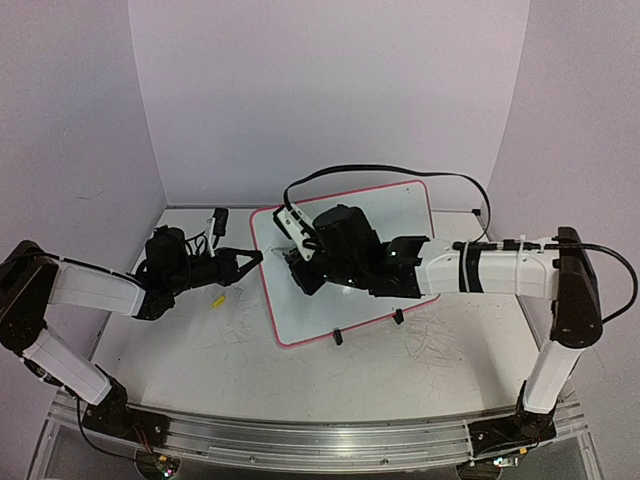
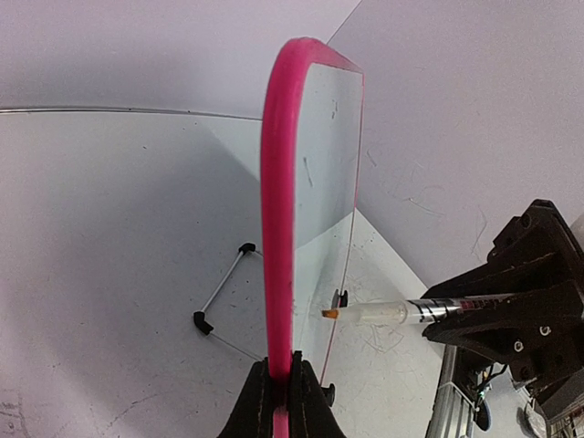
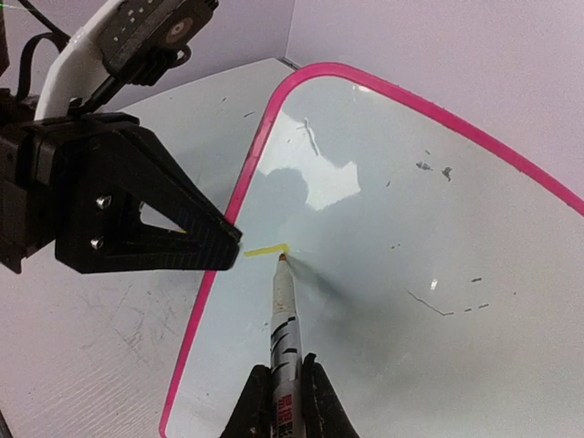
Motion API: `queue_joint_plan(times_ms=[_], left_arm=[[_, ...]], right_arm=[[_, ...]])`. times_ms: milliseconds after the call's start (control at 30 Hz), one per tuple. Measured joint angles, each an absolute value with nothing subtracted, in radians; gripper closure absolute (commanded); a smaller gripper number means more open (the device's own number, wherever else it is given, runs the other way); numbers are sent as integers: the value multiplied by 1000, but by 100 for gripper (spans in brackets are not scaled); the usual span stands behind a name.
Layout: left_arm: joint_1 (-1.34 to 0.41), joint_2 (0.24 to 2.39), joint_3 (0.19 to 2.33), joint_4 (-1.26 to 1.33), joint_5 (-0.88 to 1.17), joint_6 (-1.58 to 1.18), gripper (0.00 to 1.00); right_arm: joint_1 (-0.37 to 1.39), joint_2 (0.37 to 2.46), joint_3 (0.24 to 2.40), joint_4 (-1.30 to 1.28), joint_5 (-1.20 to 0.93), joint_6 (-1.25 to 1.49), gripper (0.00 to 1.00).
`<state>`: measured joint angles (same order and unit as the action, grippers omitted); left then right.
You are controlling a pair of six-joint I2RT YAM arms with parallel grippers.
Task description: Write a sentence on the whiteboard
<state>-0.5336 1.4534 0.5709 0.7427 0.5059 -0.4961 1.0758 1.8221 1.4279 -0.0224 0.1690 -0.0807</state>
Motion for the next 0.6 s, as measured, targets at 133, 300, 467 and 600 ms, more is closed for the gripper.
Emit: queue_joint_plan(times_ms=[133,300,467,600], left_arm=[[-534,1452,571,743,506,-496,100],[-534,1452,571,743,506,-496,100],[-534,1452,570,743,506,-496,100],[-534,1450,567,743,507,-495,100]], right_arm=[[1073,1780,1383,3,120,-94,100],[1072,1783,1393,3,104,-97,100],[1072,1805,1442,-5,104,-97,100],[1072,1819,1465,-14,104,-97,100]])
